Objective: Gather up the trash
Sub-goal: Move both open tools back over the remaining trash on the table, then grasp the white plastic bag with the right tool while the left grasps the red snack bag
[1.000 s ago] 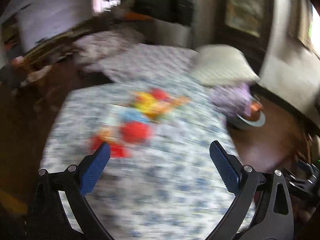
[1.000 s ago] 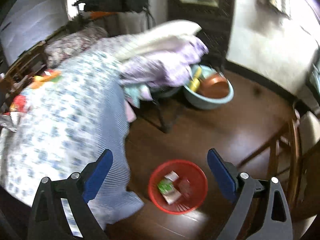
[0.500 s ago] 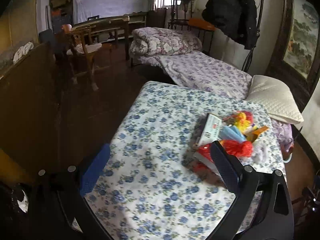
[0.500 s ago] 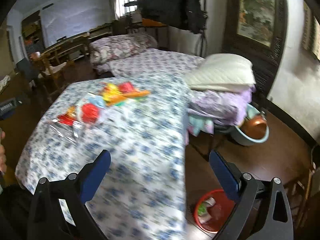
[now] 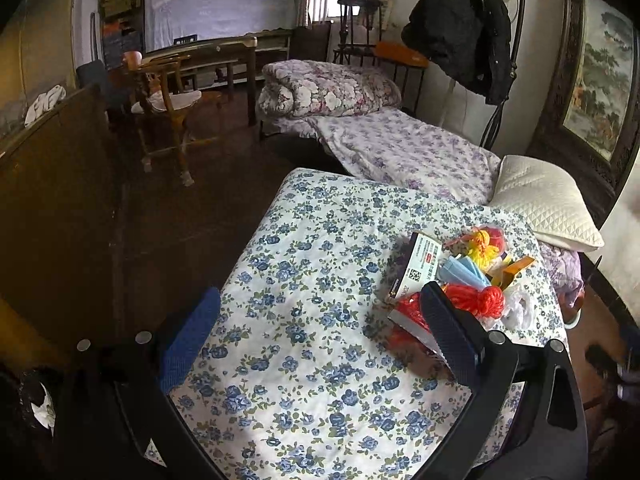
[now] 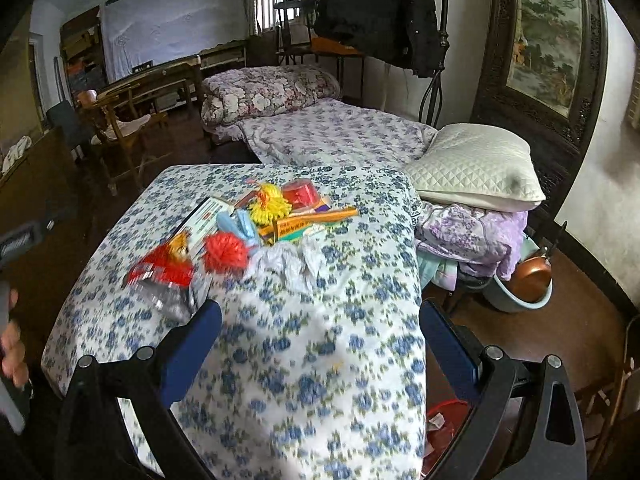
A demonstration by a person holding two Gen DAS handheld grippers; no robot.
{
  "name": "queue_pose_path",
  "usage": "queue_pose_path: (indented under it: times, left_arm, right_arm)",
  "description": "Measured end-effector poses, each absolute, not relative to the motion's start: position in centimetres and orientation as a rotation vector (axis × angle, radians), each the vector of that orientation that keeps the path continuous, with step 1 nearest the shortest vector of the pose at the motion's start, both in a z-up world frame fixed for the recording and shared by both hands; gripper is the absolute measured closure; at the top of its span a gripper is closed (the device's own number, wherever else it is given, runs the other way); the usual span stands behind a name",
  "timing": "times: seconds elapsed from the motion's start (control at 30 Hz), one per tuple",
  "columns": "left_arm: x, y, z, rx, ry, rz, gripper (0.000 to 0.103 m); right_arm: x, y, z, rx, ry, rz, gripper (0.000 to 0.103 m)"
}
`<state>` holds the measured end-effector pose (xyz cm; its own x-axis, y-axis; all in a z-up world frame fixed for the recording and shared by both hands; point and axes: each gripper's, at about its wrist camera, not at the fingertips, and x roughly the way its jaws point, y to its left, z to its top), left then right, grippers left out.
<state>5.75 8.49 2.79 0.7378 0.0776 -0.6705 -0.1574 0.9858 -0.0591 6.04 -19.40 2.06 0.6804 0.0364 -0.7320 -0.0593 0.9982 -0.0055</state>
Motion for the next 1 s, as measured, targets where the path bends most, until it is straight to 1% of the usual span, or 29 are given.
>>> queue_pose_path:
  times: [0.17,0.3,0.47,0.73,0.77,0.8,0.87,0.9,0.93,1.0]
  left_arm:
    - [6.3,8.7,2.2,-0.115,0.751,0.132,0.007]
    - [6.8,8.8,1.8,-0.119,0.768,0.131,0.007]
    - [6.8,8.8,1.9,-0.128,0.767,0.117,0.007]
    - [7.0,8.4,1.6,-0.108,0.776,0.112,0.007]
    - [7.1,8.5,1.5,-0.111,0.779,0.112,0.007]
    - [7.1,8.5,1.4,-0.113,0.781,0.111,0.007]
    - [7.2,8.5,1.3,-0.119,0.787,0.109,0.007]
    - [7.3,8.5,1.2,-0.118,0.788,0.108,0.007]
    - [7.3,8.4,1.2,-0.114,0.788,0.108,0.007]
    - [7.3,8.2,1.1,-0.106,0.787,0.109,0.007]
  right_arm:
    - [11.1,-19.1,-1.1,-0.028,0.874,0.034,0.006]
    - [13.3,-19.0,-3.8,-0.038,0.944,0.066,0.006]
    - [14.3,-18.5,-5.3,-0.071,0.962,0.068,0.006]
    - [17.1,-18.2,-7.6,-0.042,1.036,0.089,0.007]
    - [17.1,-18.3,-7.8,-0.025,1.031,0.104,0.010]
    - [17.1,-18.4,-7.8,-0.007,1.027,0.127,0.026]
    - [17.0,-18.5,-7.5,-0.016,1.016,0.134,0.054]
    - [16.9,-18.6,-7.4,-0.007,1.017,0.135,0.077]
    - [16.8,-19.1,-7.2,0.026,1.019,0.150,0.088]
    - [16.1,-19.7,-6.8,0.068,1.015,0.161,0.088]
